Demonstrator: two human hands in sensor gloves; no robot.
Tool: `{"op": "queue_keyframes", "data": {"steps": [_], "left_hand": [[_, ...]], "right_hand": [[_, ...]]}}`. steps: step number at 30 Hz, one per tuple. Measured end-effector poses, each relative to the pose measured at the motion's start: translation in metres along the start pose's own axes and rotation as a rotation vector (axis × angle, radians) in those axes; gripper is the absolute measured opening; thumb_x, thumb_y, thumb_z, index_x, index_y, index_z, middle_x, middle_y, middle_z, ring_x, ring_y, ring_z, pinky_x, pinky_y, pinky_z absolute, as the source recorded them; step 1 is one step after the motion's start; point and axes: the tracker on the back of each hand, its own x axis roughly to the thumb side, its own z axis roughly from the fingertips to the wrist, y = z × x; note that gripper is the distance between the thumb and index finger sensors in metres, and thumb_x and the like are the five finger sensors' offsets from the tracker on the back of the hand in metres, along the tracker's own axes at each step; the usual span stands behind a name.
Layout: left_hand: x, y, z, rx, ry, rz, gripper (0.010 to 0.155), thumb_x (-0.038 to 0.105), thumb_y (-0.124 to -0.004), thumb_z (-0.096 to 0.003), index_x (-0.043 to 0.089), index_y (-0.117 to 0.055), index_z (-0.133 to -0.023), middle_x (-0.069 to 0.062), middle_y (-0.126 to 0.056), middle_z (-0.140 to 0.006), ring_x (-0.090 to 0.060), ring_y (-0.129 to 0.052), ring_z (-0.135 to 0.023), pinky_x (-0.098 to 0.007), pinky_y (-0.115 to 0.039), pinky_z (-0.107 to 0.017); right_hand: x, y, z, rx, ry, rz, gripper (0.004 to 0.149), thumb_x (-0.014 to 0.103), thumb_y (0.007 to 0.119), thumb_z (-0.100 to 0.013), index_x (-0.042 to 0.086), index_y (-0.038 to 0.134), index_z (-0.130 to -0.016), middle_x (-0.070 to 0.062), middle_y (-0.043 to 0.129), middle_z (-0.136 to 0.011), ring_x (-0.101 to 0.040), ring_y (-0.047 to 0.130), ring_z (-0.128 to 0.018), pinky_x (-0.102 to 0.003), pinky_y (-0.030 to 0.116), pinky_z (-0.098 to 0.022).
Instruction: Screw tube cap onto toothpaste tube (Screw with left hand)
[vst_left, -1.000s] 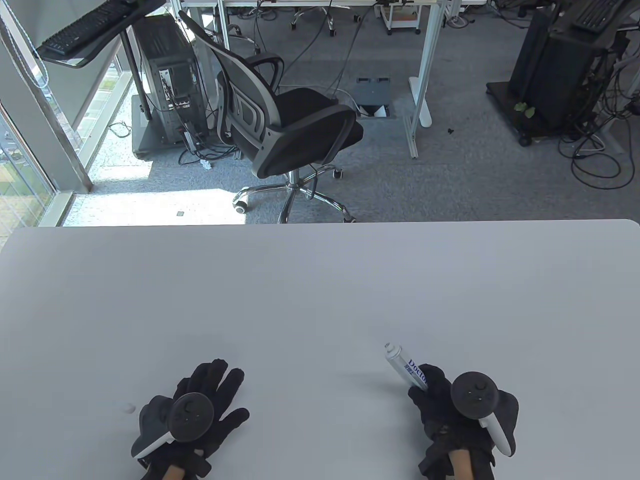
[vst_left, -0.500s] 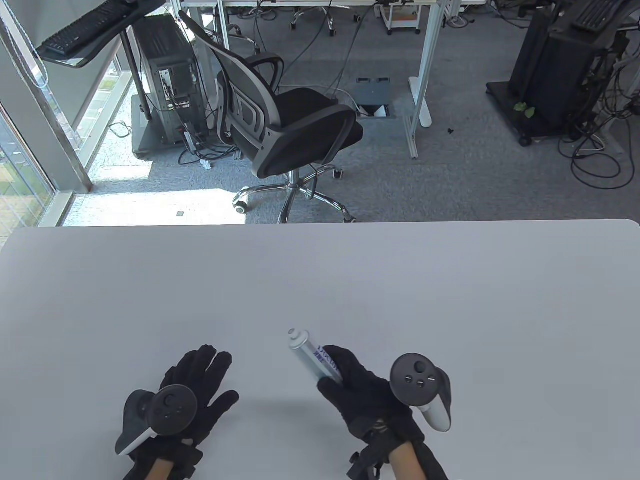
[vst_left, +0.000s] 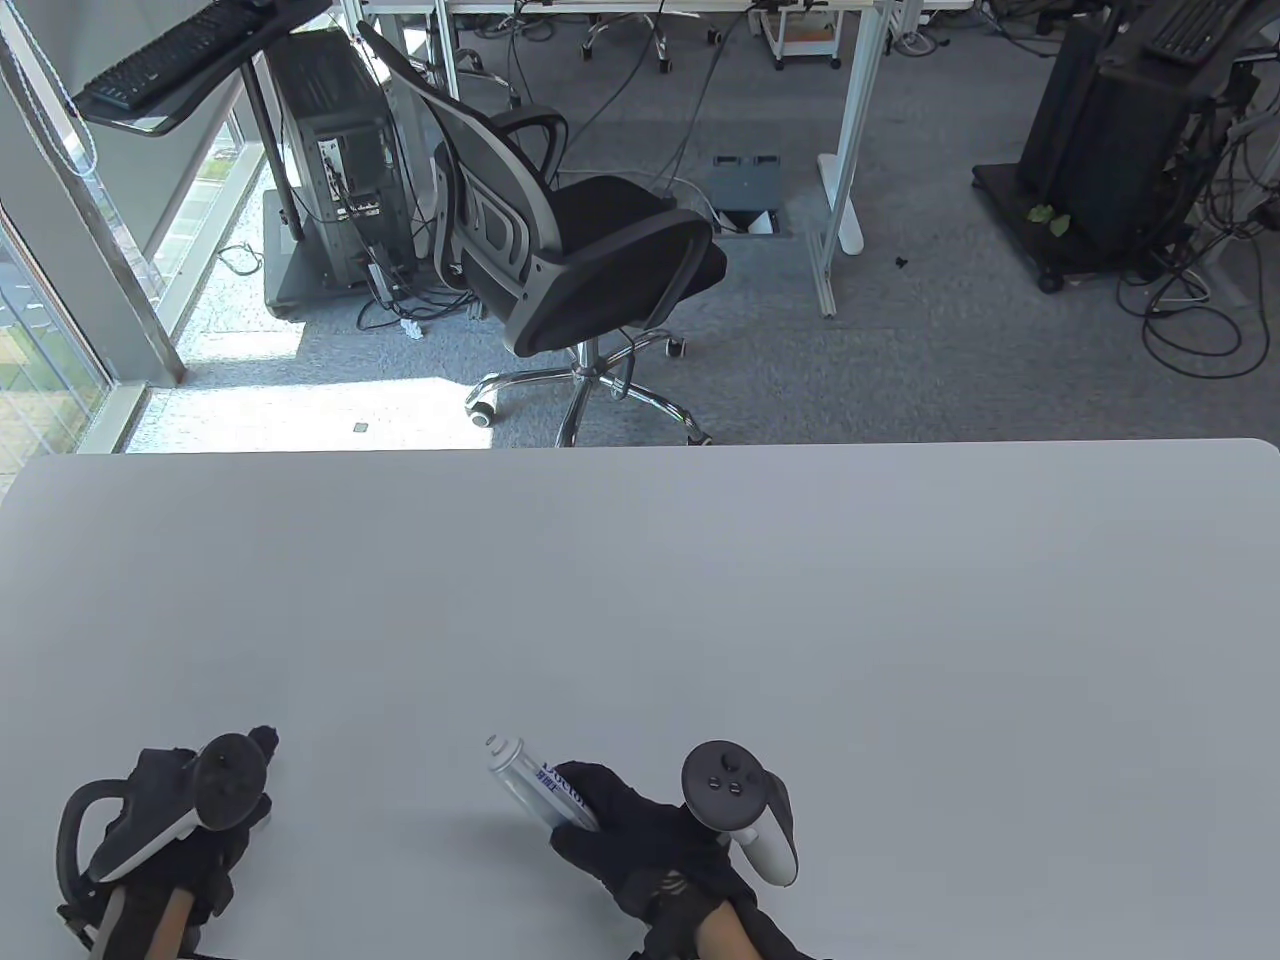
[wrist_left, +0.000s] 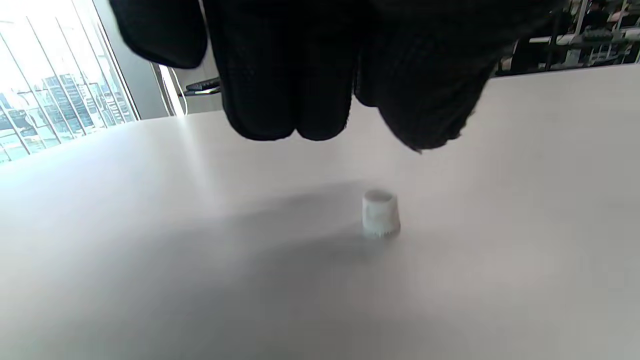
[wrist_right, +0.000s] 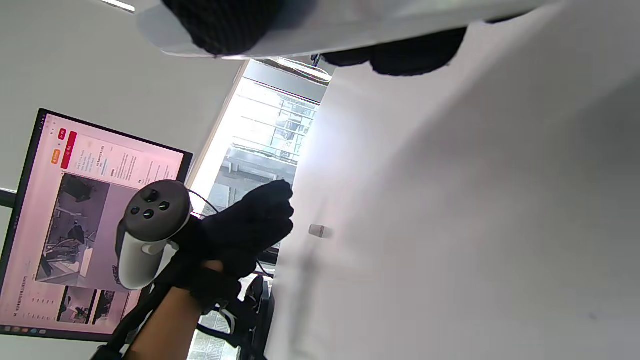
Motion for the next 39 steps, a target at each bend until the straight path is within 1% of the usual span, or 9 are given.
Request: {"op": "queue_keyframes", "data": {"steps": [2, 5, 10, 15, 18, 21, 26, 35, 39], "left_hand": [[0.004, -0.012, -0.006, -0.074, 0.002, -0.040, 0.065, 0.044, -0.086, -0.0524, 0.035, -0.061, -0.112, -0.002, -0.081, -0.105, -0.027, -0.088, -0.091, -0.060, -0.061, -0.072], [0.012, -0.022, -0.012, -0.083, -0.007, -0.095, 0.057, 0.041, -0.085, -0.0533, 0.034, -0.068, -0.107, -0.001, -0.085, -0.099, -0.025, -0.091, -0.085, -0.059, -0.063, -0.071], [0.024, -0.014, -0.011, -0.050, -0.035, -0.111, 0.052, 0.041, -0.084, -0.0532, 0.031, -0.073, -0.103, 0.001, -0.090, -0.092, -0.022, -0.095, -0.077, -0.057, -0.066, -0.070], [0.058, 0.030, 0.012, 0.151, -0.204, 0.240, 0.051, 0.045, -0.078, -0.0549, 0.030, -0.074, -0.103, -0.001, -0.090, -0.091, -0.023, -0.095, -0.076, -0.057, -0.066, -0.069], [0.082, 0.052, 0.032, 0.274, -0.399, 0.561, 0.050, 0.045, -0.074, -0.0563, 0.030, -0.074, -0.104, -0.001, -0.090, -0.092, -0.023, -0.095, -0.077, -0.057, -0.066, -0.069], [0.094, 0.053, 0.042, 0.351, -0.511, 0.878, 0.048, 0.043, -0.073, -0.0564, 0.028, -0.076, -0.102, -0.002, -0.091, -0.090, -0.024, -0.096, -0.074, -0.058, -0.067, -0.069], [0.096, 0.029, 0.039, 0.330, -0.574, 1.130, 0.049, 0.044, -0.070, -0.0568, 0.023, -0.079, -0.100, -0.005, -0.093, -0.084, -0.025, -0.096, -0.068, -0.058, -0.067, -0.066], [0.096, 0.023, 0.043, 0.311, -0.618, 1.153, 0.049, 0.046, -0.069, -0.0567, 0.024, -0.079, -0.099, -0.004, -0.093, -0.083, -0.024, -0.097, -0.067, -0.058, -0.068, -0.066], [0.096, 0.024, 0.045, 0.333, -0.610, 1.095, 0.050, 0.050, -0.071, -0.0556, 0.025, -0.081, -0.098, -0.003, -0.094, -0.082, -0.024, -0.097, -0.066, -0.057, -0.068, -0.066]], "right_hand": [[0.000, 0.001, 0.001, 0.014, -0.007, -0.005, 0.049, 0.026, 0.073, -0.060, 0.025, 0.052, -0.103, -0.022, 0.058, -0.101, -0.054, 0.062, -0.088, -0.074, 0.051, -0.062], [0.002, 0.002, 0.004, 0.035, -0.020, -0.015, 0.049, 0.026, 0.073, -0.060, 0.026, 0.052, -0.103, -0.022, 0.058, -0.101, -0.053, 0.062, -0.088, -0.073, 0.052, -0.062], [0.006, 0.002, 0.007, 0.044, -0.048, -0.023, 0.049, 0.026, 0.074, -0.060, 0.026, 0.052, -0.103, -0.021, 0.059, -0.101, -0.053, 0.063, -0.088, -0.073, 0.052, -0.062], [0.011, 0.001, 0.011, 0.033, -0.066, -0.015, 0.049, 0.025, 0.074, -0.059, 0.026, 0.052, -0.103, -0.021, 0.058, -0.101, -0.053, 0.062, -0.088, -0.074, 0.052, -0.062], [0.014, -0.001, 0.013, 0.022, -0.078, 0.010, 0.049, 0.024, 0.074, -0.059, 0.026, 0.053, -0.103, -0.022, 0.059, -0.101, -0.053, 0.062, -0.088, -0.074, 0.052, -0.062], [0.015, -0.003, 0.016, -0.002, -0.076, 0.032, 0.049, 0.024, 0.074, -0.059, 0.026, 0.053, -0.103, -0.022, 0.059, -0.100, -0.053, 0.063, -0.087, -0.074, 0.052, -0.062], [0.016, -0.001, 0.015, 0.031, -0.062, 0.109, 0.049, 0.024, 0.074, -0.059, 0.026, 0.054, -0.103, -0.022, 0.060, -0.100, -0.054, 0.063, -0.087, -0.074, 0.052, -0.062], [0.017, 0.009, 0.013, 0.065, -0.040, 0.184, 0.049, 0.023, 0.074, -0.059, 0.026, 0.054, -0.103, -0.023, 0.060, -0.100, -0.054, 0.064, -0.087, -0.074, 0.053, -0.061], [0.018, 0.014, 0.012, 0.096, -0.030, 0.233, 0.049, 0.024, 0.075, -0.059, 0.026, 0.054, -0.103, -0.023, 0.060, -0.100, -0.054, 0.064, -0.086, -0.073, 0.053, -0.061]]}}
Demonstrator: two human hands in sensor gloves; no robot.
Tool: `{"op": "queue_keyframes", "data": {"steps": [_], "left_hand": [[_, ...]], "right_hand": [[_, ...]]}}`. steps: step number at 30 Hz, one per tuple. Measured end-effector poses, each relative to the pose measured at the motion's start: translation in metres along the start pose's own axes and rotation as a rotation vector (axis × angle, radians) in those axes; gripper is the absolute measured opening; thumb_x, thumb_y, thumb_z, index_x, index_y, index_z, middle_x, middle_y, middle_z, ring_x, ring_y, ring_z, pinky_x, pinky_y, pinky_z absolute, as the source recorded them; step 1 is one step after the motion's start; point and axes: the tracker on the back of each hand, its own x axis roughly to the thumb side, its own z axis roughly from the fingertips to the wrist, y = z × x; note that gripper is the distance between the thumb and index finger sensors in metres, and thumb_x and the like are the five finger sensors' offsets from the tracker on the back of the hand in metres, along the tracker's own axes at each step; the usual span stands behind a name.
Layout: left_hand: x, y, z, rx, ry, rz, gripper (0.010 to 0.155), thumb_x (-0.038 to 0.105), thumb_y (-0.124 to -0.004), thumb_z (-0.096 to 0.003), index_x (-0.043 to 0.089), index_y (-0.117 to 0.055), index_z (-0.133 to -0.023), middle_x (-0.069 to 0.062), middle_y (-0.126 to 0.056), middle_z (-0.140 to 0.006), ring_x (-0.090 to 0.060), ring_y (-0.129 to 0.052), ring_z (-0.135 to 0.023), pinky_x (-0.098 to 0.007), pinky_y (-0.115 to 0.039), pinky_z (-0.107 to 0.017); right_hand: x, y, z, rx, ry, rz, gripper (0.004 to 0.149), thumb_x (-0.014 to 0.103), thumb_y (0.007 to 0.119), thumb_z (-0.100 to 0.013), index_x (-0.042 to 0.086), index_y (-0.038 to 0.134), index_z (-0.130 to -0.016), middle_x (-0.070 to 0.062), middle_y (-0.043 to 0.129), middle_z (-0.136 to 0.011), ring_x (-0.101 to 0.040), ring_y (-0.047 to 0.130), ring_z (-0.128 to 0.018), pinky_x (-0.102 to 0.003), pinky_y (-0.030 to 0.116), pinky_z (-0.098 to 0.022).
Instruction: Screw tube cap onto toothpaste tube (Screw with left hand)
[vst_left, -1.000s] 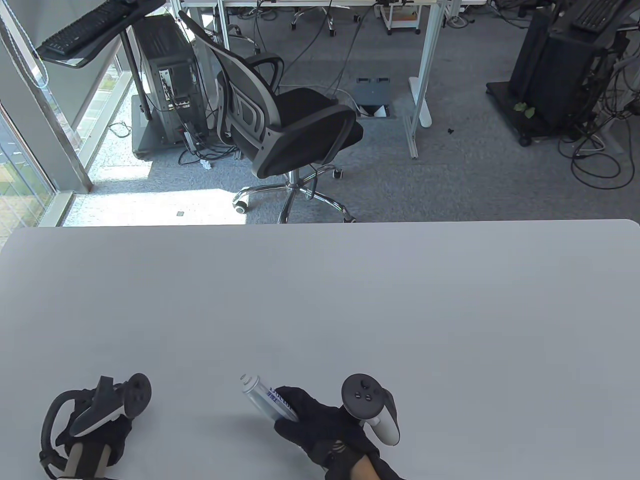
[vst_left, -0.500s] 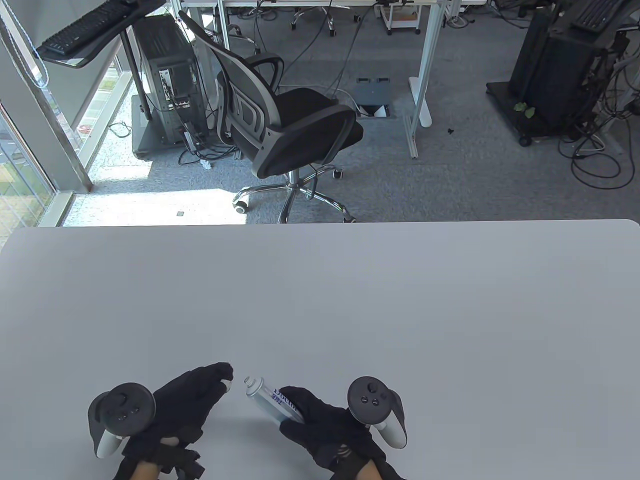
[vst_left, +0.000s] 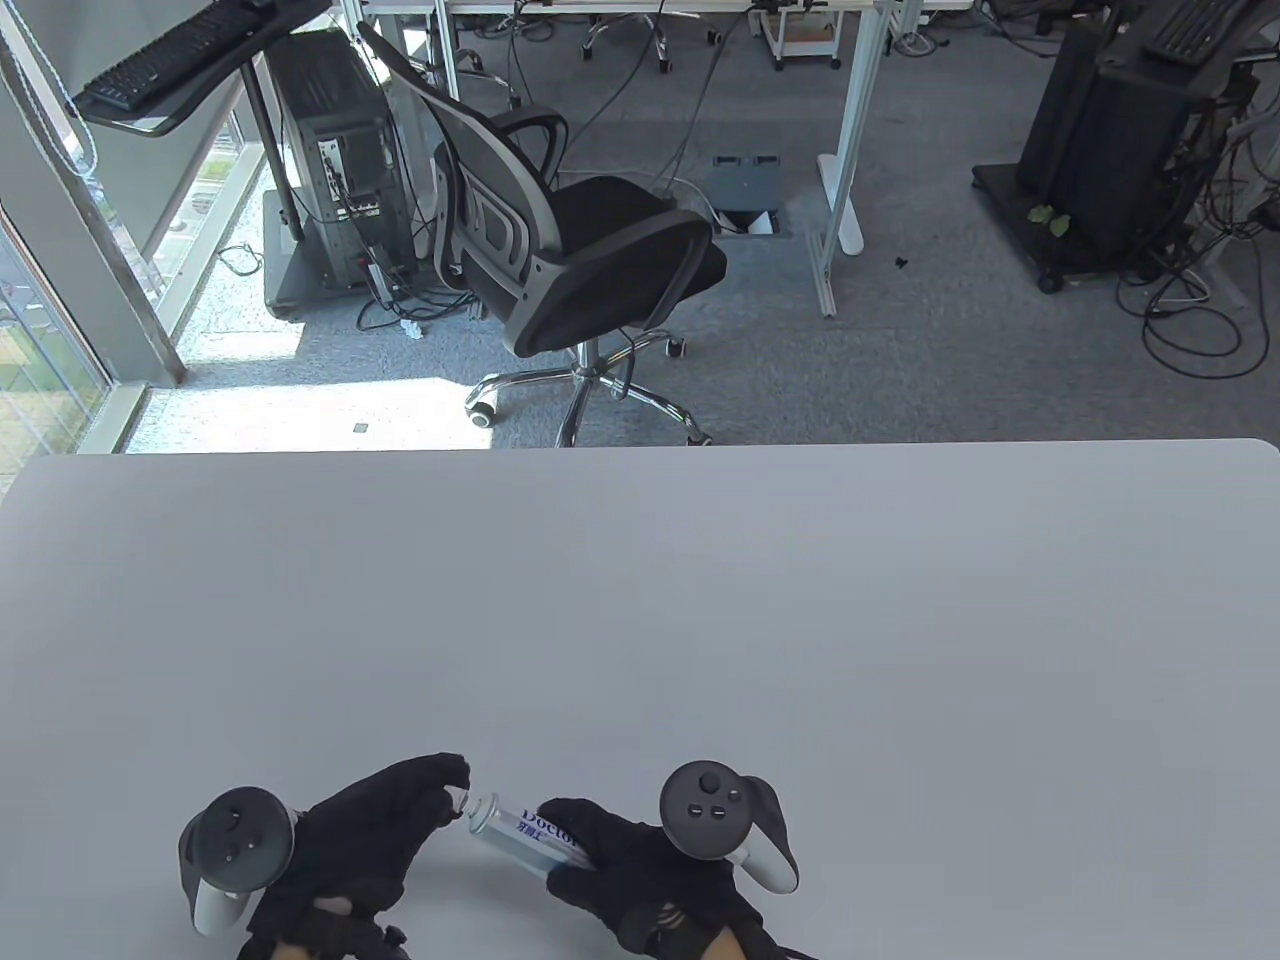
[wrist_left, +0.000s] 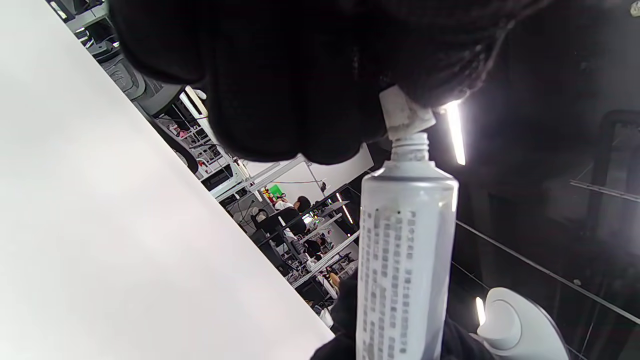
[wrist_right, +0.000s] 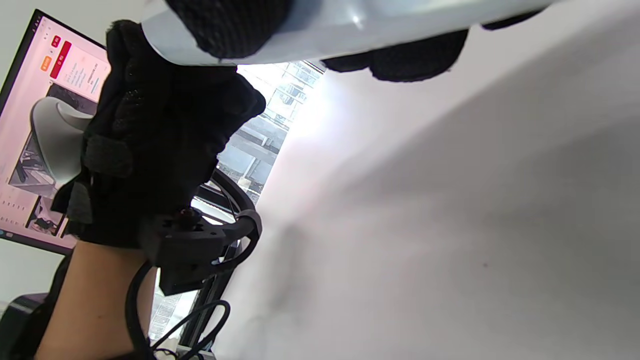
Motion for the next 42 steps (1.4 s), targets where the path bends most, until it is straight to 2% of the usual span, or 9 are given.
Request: {"op": "queue_keyframes", "data": {"steps": [7, 15, 19, 21, 24, 30, 36, 39, 42], "left_hand": [[0.005, -0.001, 0.001, -0.017, -0.018, -0.061, 0.047, 0.047, -0.076, -0.0536, 0.026, -0.083, -0.095, -0.004, -0.095, -0.080, -0.023, -0.097, -0.064, -0.058, -0.068, -0.067], [0.009, -0.004, 0.002, -0.102, -0.053, -0.096, 0.047, 0.029, -0.079, -0.0527, 0.035, -0.080, -0.100, -0.002, -0.086, -0.098, -0.026, -0.091, -0.082, -0.061, -0.063, -0.071], [0.002, -0.002, 0.002, -0.078, -0.008, -0.056, 0.063, 0.049, -0.081, -0.0534, 0.030, -0.066, -0.111, -0.006, -0.079, -0.105, -0.028, -0.088, -0.088, -0.060, -0.063, -0.070], [-0.002, -0.002, 0.004, -0.035, 0.028, -0.061, 0.062, 0.056, -0.077, -0.0541, 0.025, -0.070, -0.108, -0.008, -0.083, -0.099, -0.030, -0.090, -0.081, -0.059, -0.065, -0.068], [0.000, -0.002, 0.004, -0.028, 0.015, -0.067, 0.050, 0.052, -0.075, -0.0557, 0.023, -0.082, -0.096, -0.006, -0.093, -0.083, -0.026, -0.096, -0.066, -0.056, -0.070, -0.064], [0.003, -0.002, 0.003, -0.070, -0.022, -0.052, 0.046, 0.037, -0.080, -0.0543, 0.029, -0.081, -0.099, -0.004, -0.092, -0.089, -0.024, -0.097, -0.072, -0.058, -0.069, -0.067], [-0.004, 0.001, 0.004, -0.022, 0.031, -0.076, 0.059, 0.059, -0.077, -0.0525, 0.024, -0.079, -0.100, -0.006, -0.091, -0.086, -0.026, -0.095, -0.068, -0.057, -0.069, -0.065], [0.000, 0.000, 0.003, -0.004, -0.002, -0.067, 0.047, 0.049, -0.079, -0.0543, 0.023, -0.085, -0.093, -0.005, -0.095, -0.078, -0.024, -0.098, -0.061, -0.056, -0.072, -0.063], [0.005, -0.002, 0.002, -0.058, -0.045, -0.076, 0.047, 0.036, -0.080, -0.0537, 0.026, -0.080, -0.100, -0.004, -0.092, -0.087, -0.023, -0.097, -0.069, -0.056, -0.070, -0.066]], "right_hand": [[-0.001, 0.003, -0.001, 0.019, 0.016, -0.006, 0.051, 0.023, 0.075, -0.059, 0.022, 0.053, -0.105, -0.023, 0.061, -0.099, -0.055, 0.065, -0.085, -0.073, 0.054, -0.061], [-0.004, 0.003, -0.002, 0.043, 0.036, 0.001, 0.052, 0.025, 0.075, -0.058, 0.022, 0.054, -0.105, -0.023, 0.061, -0.099, -0.055, 0.066, -0.085, -0.073, 0.054, -0.061], [-0.004, 0.002, -0.003, 0.039, 0.030, -0.016, 0.051, 0.023, 0.075, -0.059, 0.023, 0.053, -0.106, -0.023, 0.061, -0.100, -0.054, 0.065, -0.085, -0.073, 0.054, -0.061], [-0.003, 0.001, -0.002, 0.033, 0.026, -0.014, 0.052, 0.023, 0.075, -0.059, 0.023, 0.053, -0.106, -0.023, 0.061, -0.100, -0.054, 0.065, -0.085, -0.073, 0.054, -0.061], [-0.003, 0.002, -0.003, 0.035, 0.023, -0.013, 0.051, 0.023, 0.075, -0.059, 0.023, 0.053, -0.105, -0.023, 0.061, -0.100, -0.054, 0.065, -0.085, -0.073, 0.054, -0.061], [-0.003, 0.002, -0.002, 0.039, 0.030, -0.001, 0.052, 0.025, 0.074, -0.058, 0.023, 0.053, -0.106, -0.023, 0.061, -0.099, -0.055, 0.065, -0.085, -0.073, 0.054, -0.061], [-0.001, -0.001, 0.000, 0.022, 0.017, -0.001, 0.052, 0.023, 0.075, -0.059, 0.023, 0.053, -0.106, -0.023, 0.061, -0.100, -0.055, 0.065, -0.085, -0.073, 0.054, -0.061], [-0.002, 0.000, -0.001, 0.027, 0.018, 0.003, 0.052, 0.023, 0.074, -0.059, 0.023, 0.053, -0.106, -0.023, 0.061, -0.100, -0.054, 0.065, -0.085, -0.073, 0.054, -0.061], [-0.003, -0.001, 0.000, 0.022, 0.024, 0.004, 0.052, 0.023, 0.075, -0.059, 0.023, 0.053, -0.106, -0.023, 0.061, -0.100, -0.055, 0.065, -0.085, -0.073, 0.054, -0.061]]}}
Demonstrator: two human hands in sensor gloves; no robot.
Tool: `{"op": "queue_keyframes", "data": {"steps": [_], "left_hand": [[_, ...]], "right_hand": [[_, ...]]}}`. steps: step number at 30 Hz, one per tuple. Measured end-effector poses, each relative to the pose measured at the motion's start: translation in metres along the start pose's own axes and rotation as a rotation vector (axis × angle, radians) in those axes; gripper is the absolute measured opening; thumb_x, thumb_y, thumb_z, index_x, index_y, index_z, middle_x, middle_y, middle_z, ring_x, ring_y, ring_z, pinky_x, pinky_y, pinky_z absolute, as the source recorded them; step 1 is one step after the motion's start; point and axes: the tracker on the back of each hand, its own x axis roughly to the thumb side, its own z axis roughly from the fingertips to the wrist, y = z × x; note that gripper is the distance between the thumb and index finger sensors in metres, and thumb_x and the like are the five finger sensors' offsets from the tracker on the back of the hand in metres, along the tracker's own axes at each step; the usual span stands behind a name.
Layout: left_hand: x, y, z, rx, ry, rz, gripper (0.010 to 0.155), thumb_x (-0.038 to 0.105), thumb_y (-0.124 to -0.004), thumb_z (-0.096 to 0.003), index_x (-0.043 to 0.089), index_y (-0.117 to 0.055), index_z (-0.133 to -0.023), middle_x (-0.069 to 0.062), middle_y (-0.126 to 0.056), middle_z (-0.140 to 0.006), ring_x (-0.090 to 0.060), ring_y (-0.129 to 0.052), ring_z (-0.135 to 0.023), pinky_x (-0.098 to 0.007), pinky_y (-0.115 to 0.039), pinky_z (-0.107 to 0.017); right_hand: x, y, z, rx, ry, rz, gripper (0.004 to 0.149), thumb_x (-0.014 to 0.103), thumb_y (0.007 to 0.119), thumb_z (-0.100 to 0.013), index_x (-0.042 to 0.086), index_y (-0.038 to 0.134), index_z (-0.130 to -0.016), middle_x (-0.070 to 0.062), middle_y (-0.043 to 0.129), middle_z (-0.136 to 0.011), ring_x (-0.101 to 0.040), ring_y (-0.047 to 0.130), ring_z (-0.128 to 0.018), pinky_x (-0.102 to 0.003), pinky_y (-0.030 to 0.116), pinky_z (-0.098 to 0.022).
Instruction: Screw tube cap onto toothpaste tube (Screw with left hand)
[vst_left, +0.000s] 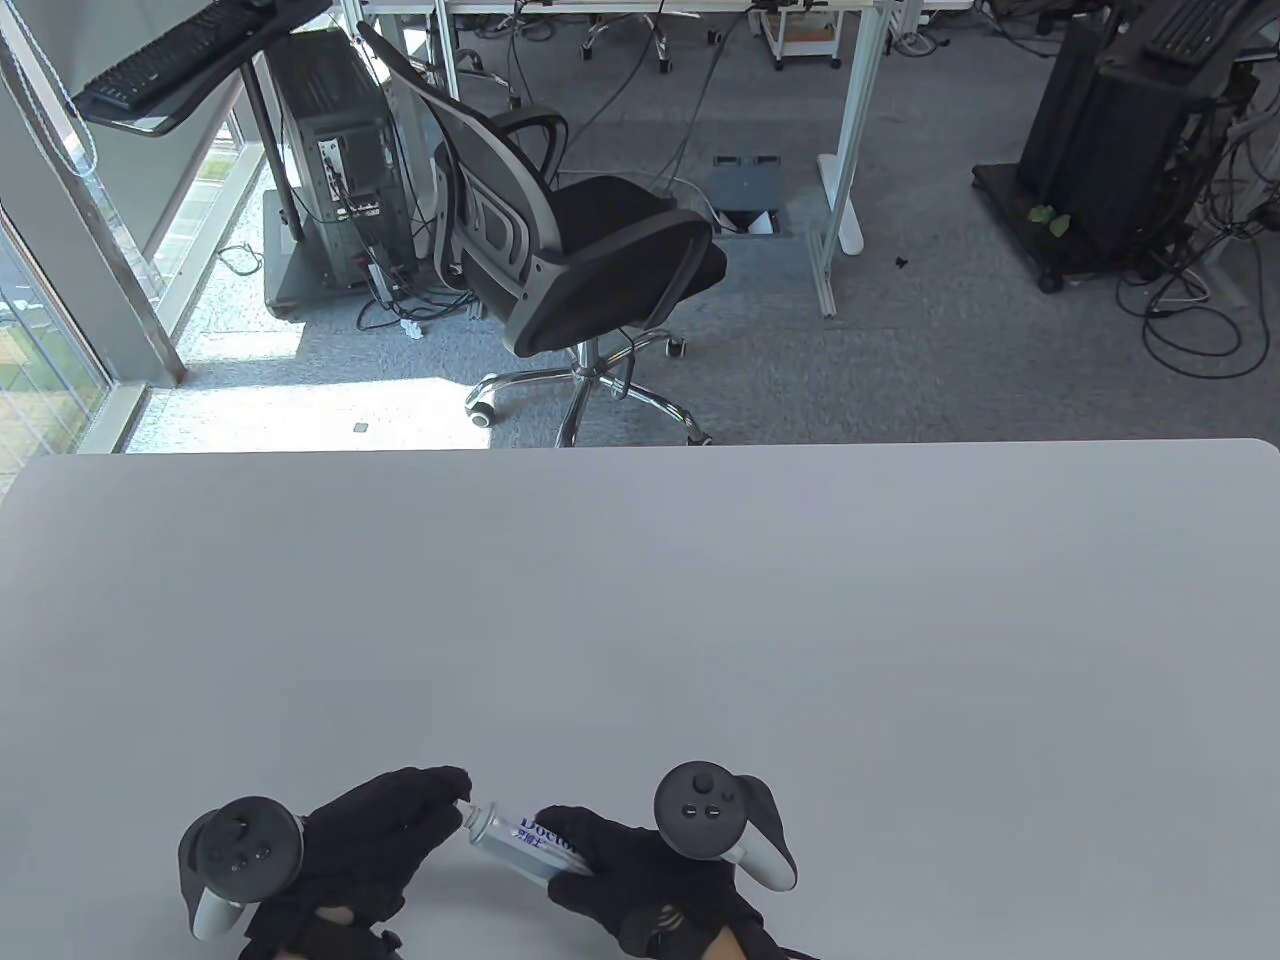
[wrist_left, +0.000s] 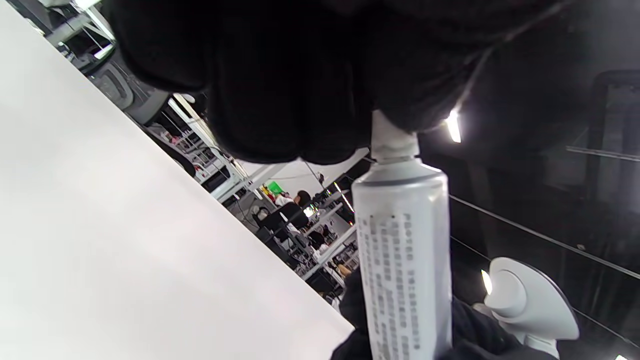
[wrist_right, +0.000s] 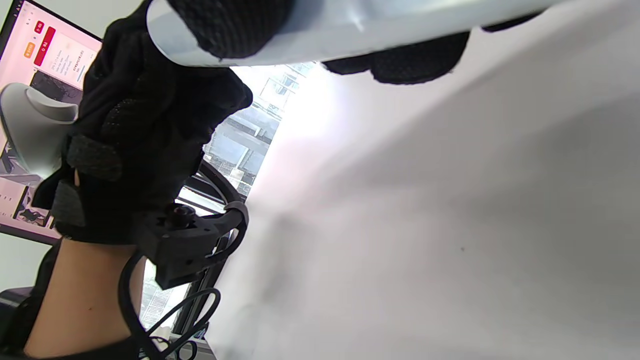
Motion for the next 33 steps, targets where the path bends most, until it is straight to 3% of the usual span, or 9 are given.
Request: {"op": "queue_keyframes", "data": {"steps": [4, 8, 11, 16, 20, 23, 26, 30, 33], "left_hand": [[-0.001, 0.000, 0.001, 0.011, 0.035, -0.012, 0.059, 0.050, -0.082, -0.0529, 0.026, -0.073, -0.106, -0.005, -0.088, -0.094, -0.026, -0.094, -0.077, -0.058, -0.067, -0.067], [-0.005, 0.001, 0.002, 0.047, 0.062, 0.004, 0.059, 0.061, -0.074, -0.0536, 0.023, -0.081, -0.098, -0.006, -0.093, -0.085, -0.026, -0.096, -0.067, -0.057, -0.070, -0.064], [-0.001, 0.000, 0.003, 0.119, 0.060, -0.030, 0.048, 0.053, -0.080, -0.0538, 0.023, -0.086, -0.091, -0.006, -0.096, -0.076, -0.025, -0.099, -0.059, -0.056, -0.073, -0.061], [0.009, -0.001, 0.000, 0.055, -0.013, -0.043, 0.044, 0.034, -0.082, -0.0537, 0.025, -0.082, -0.097, -0.005, -0.094, -0.084, -0.024, -0.098, -0.067, -0.056, -0.072, -0.065], [0.006, -0.001, 0.001, 0.071, 0.039, -0.055, 0.056, 0.050, -0.080, -0.0542, 0.024, -0.076, -0.103, -0.006, -0.090, -0.090, -0.027, -0.095, -0.072, -0.058, -0.069, -0.066], [0.002, -0.002, -0.001, 0.050, 0.062, -0.095, 0.058, 0.060, -0.077, -0.0525, 0.023, -0.084, -0.096, -0.006, -0.095, -0.081, -0.026, -0.098, -0.063, -0.056, -0.071, -0.063], [0.004, -0.006, -0.004, 0.031, 0.067, -0.085, 0.049, 0.053, -0.079, -0.0539, 0.022, -0.087, -0.091, -0.006, -0.097, -0.075, -0.024, -0.099, -0.057, -0.056, -0.073, -0.061], [0.010, -0.006, -0.007, -0.009, 0.002, -0.067, 0.048, 0.038, -0.082, -0.0521, 0.023, -0.081, -0.098, -0.006, -0.094, -0.082, -0.023, -0.098, -0.065, -0.056, -0.072, -0.064], [0.009, -0.005, -0.006, 0.009, 0.022, -0.073, 0.053, 0.043, -0.083, -0.0530, 0.025, -0.077, -0.102, -0.004, -0.092, -0.088, -0.024, -0.097, -0.071, -0.057, -0.070, -0.066]], "right_hand": [[-0.001, -0.002, 0.002, -0.016, 0.005, -0.001, 0.052, 0.023, 0.075, -0.059, 0.023, 0.053, -0.106, -0.023, 0.061, -0.100, -0.055, 0.065, -0.085, -0.073, 0.054, -0.061], [-0.002, -0.002, 0.001, -0.021, 0.011, 0.003, 0.051, 0.023, 0.075, -0.059, 0.023, 0.054, -0.105, -0.023, 0.061, -0.100, -0.055, 0.065, -0.085, -0.073, 0.054, -0.061], [-0.002, 0.000, 0.000, 0.004, 0.005, 0.004, 0.051, 0.022, 0.075, -0.059, 0.023, 0.054, -0.105, -0.023, 0.061, -0.100, -0.054, 0.065, -0.086, -0.073, 0.054, -0.061], [-0.003, -0.003, 0.001, -0.006, 0.010, 0.016, 0.051, 0.024, 0.075, -0.058, 0.023, 0.054, -0.105, -0.023, 0.062, -0.100, -0.054, 0.065, -0.086, -0.073, 0.053, -0.061], [-0.004, -0.005, 0.003, -0.024, 0.008, 0.003, 0.051, 0.022, 0.075, -0.059, 0.023, 0.054, -0.105, -0.023, 0.062, -0.100, -0.054, 0.065, -0.086, -0.073, 0.054, -0.061], [-0.004, -0.004, 0.002, -0.012, 0.011, 0.006, 0.051, 0.022, 0.075, -0.059, 0.023, 0.055, -0.105, -0.023, 0.062, -0.100, -0.054, 0.065, -0.086, -0.073, 0.054, -0.061], [-0.004, -0.002, 0.001, 0.002, 0.014, 0.016, 0.051, 0.022, 0.075, -0.059, 0.023, 0.055, -0.105, -0.023, 0.062, -0.100, -0.054, 0.065, -0.086, -0.073, 0.054, -0.061], [-0.005, -0.005, 0.002, -0.012, 0.015, 0.009, 0.051, 0.024, 0.075, -0.058, 0.024, 0.055, -0.105, -0.022, 0.062, -0.100, -0.054, 0.065, -0.086, -0.073, 0.053, -0.062], [-0.005, -0.006, 0.003, -0.022, 0.011, 0.000, 0.051, 0.022, 0.075, -0.059, 0.024, 0.055, -0.105, -0.022, 0.062, -0.100, -0.054, 0.065, -0.086, -0.073, 0.054, -0.061]]}}
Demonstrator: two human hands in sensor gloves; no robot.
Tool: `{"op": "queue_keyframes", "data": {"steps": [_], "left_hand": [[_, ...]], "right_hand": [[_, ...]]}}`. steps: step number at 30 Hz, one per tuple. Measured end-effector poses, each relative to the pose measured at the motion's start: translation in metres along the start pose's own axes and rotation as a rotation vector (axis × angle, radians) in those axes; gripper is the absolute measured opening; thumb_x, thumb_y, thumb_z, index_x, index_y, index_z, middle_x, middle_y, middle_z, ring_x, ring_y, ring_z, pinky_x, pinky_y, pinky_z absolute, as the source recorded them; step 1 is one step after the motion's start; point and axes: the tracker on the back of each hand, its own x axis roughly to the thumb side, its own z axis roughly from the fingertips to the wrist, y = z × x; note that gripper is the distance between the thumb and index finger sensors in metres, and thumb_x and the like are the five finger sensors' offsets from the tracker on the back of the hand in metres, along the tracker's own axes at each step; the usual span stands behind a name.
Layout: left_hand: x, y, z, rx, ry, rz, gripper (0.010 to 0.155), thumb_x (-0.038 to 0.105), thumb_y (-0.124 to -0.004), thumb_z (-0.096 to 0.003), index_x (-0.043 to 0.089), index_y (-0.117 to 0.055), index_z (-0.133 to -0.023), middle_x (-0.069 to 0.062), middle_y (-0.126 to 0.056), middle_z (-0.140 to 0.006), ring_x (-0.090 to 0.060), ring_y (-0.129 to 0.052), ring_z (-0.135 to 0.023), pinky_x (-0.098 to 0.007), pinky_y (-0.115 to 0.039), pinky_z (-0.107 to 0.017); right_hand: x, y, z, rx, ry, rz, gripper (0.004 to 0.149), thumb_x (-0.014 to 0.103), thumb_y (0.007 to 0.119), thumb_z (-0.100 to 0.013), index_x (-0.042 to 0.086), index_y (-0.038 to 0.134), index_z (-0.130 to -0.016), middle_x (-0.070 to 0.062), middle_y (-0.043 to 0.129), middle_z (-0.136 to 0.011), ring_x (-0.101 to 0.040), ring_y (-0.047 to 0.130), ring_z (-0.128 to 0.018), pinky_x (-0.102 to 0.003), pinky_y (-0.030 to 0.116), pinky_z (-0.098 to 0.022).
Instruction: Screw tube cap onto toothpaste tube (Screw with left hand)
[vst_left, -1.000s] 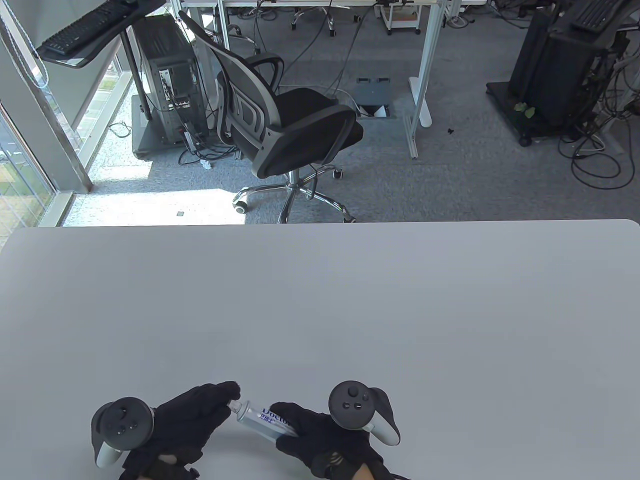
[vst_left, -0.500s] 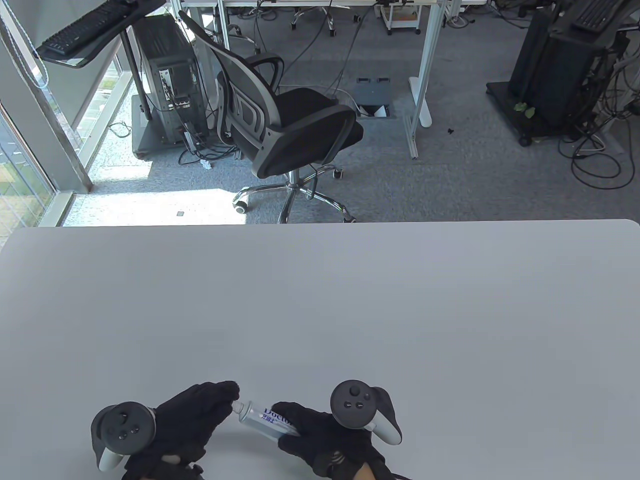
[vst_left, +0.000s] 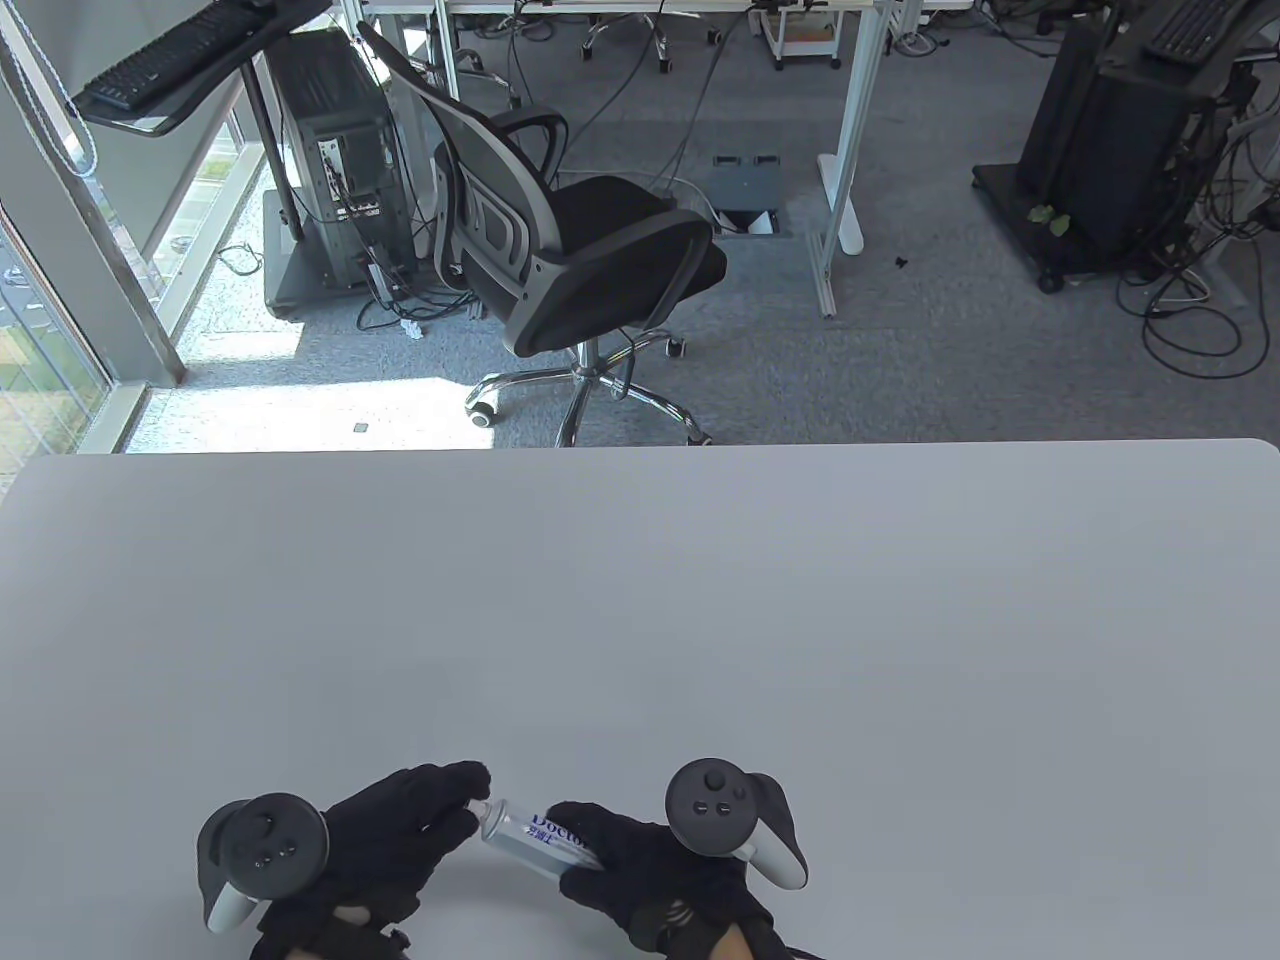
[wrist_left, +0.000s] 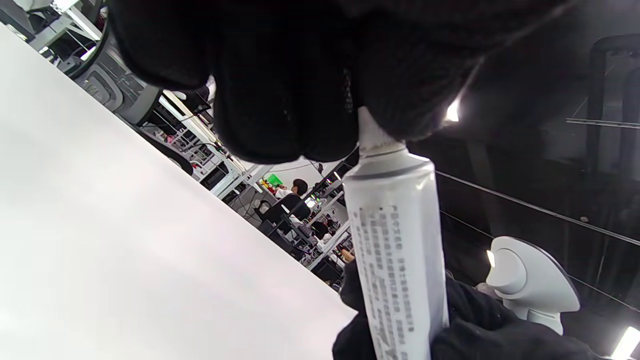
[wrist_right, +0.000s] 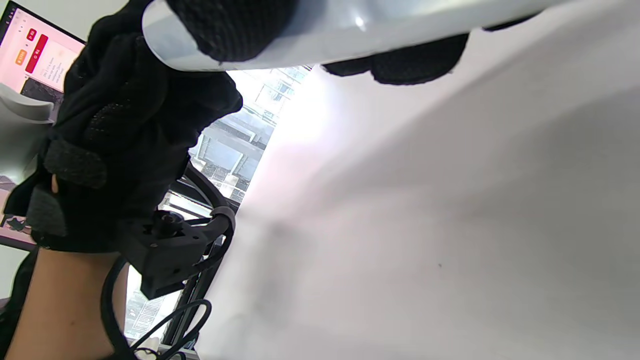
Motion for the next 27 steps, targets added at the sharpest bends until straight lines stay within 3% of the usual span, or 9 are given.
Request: {"op": "queue_keyframes", "data": {"steps": [2, 4, 6, 9, 11, 14, 17, 21, 27], "left_hand": [[-0.0034, -0.0007, 0.0016, 0.022, 0.040, -0.011, 0.061, 0.057, -0.077, -0.0535, 0.022, -0.076, -0.104, -0.007, -0.090, -0.089, -0.027, -0.095, -0.071, -0.058, -0.069, -0.065], [-0.0052, -0.0015, 0.0018, 0.029, 0.051, -0.021, 0.058, 0.059, -0.074, -0.0541, 0.021, -0.082, -0.098, -0.007, -0.094, -0.082, -0.027, -0.097, -0.064, -0.057, -0.071, -0.063], [-0.0032, -0.0023, 0.0015, 0.035, 0.035, -0.019, 0.049, 0.053, -0.077, -0.0548, 0.022, -0.086, -0.092, -0.005, -0.097, -0.076, -0.024, -0.099, -0.058, -0.056, -0.073, -0.061], [0.0015, -0.0020, -0.0002, 0.002, -0.040, 0.002, 0.048, 0.037, -0.080, -0.0522, 0.023, -0.081, -0.098, -0.005, -0.093, -0.083, -0.022, -0.098, -0.065, -0.056, -0.072, -0.065], [0.0013, -0.0013, 0.0009, 0.002, -0.042, 0.017, 0.049, 0.035, -0.080, -0.0532, 0.026, -0.078, -0.101, -0.004, -0.091, -0.088, -0.023, -0.097, -0.070, -0.057, -0.070, -0.066], [-0.0035, -0.0040, 0.0034, -0.016, 0.015, 0.014, 0.063, 0.056, -0.079, -0.0534, 0.024, -0.072, -0.107, -0.006, -0.088, -0.092, -0.027, -0.094, -0.074, -0.058, -0.068, -0.066], [-0.0048, -0.0083, 0.0035, 0.011, 0.027, -0.039, 0.057, 0.061, -0.072, -0.0534, 0.023, -0.084, -0.095, -0.005, -0.096, -0.078, -0.025, -0.098, -0.060, -0.056, -0.072, -0.062], [-0.0034, -0.0090, 0.0025, -0.011, -0.019, 0.024, 0.051, 0.046, -0.077, -0.0516, 0.021, -0.085, -0.095, -0.007, -0.096, -0.077, -0.023, -0.099, -0.060, -0.056, -0.073, -0.062], [-0.0060, -0.0085, 0.0025, -0.014, -0.039, 0.033, 0.050, 0.038, -0.078, -0.0489, 0.023, -0.085, -0.096, -0.007, -0.095, -0.081, -0.024, -0.098, -0.064, -0.057, -0.072, -0.065]], "right_hand": [[-0.0001, -0.0001, 0.0000, -0.001, 0.000, -0.004, 0.051, 0.022, 0.075, -0.059, 0.024, 0.055, -0.105, -0.022, 0.062, -0.100, -0.054, 0.065, -0.086, -0.073, 0.054, -0.061], [0.0000, 0.0002, -0.0002, 0.002, 0.000, -0.003, 0.051, 0.022, 0.075, -0.058, 0.024, 0.055, -0.105, -0.022, 0.062, -0.100, -0.054, 0.065, -0.086, -0.073, 0.054, -0.061], [0.0005, 0.0007, -0.0002, 0.008, -0.001, 0.001, 0.051, 0.022, 0.075, -0.059, 0.024, 0.055, -0.105, -0.023, 0.062, -0.100, -0.054, 0.065, -0.086, -0.073, 0.054, -0.061], [0.0005, 0.0003, -0.0002, 0.008, -0.003, 0.002, 0.051, 0.024, 0.075, -0.058, 0.024, 0.055, -0.105, -0.022, 0.062, -0.100, -0.054, 0.065, -0.086, -0.073, 0.053, -0.061], [0.0012, -0.0001, 0.0001, 0.003, -0.008, 0.001, 0.051, 0.024, 0.075, -0.058, 0.024, 0.055, -0.105, -0.022, 0.062, -0.100, -0.054, 0.065, -0.086, -0.073, 0.053, -0.061], [0.0022, 0.0003, 0.0003, 0.002, -0.014, 0.002, 0.051, 0.022, 0.075, -0.059, 0.024, 0.055, -0.105, -0.023, 0.062, -0.100, -0.054, 0.065, -0.086, -0.073, 0.054, -0.061], [0.0028, 0.0025, -0.0008, 0.015, -0.014, 0.013, 0.051, 0.022, 0.075, -0.059, 0.024, 0.055, -0.105, -0.023, 0.062, -0.100, -0.054, 0.065, -0.086, -0.073, 0.054, -0.061], [0.0016, 0.0032, -0.0009, 0.018, -0.008, 0.011, 0.051, 0.024, 0.075, -0.058, 0.024, 0.056, -0.105, -0.022, 0.062, -0.100, -0.054, 0.065, -0.086, -0.073, 0.053, -0.061], [0.0036, 0.0049, -0.0019, 0.025, -0.011, 0.032, 0.051, 0.024, 0.075, -0.058, 0.023, 0.056, -0.105, -0.022, 0.062, -0.100, -0.054, 0.066, -0.086, -0.073, 0.054, -0.062]]}}
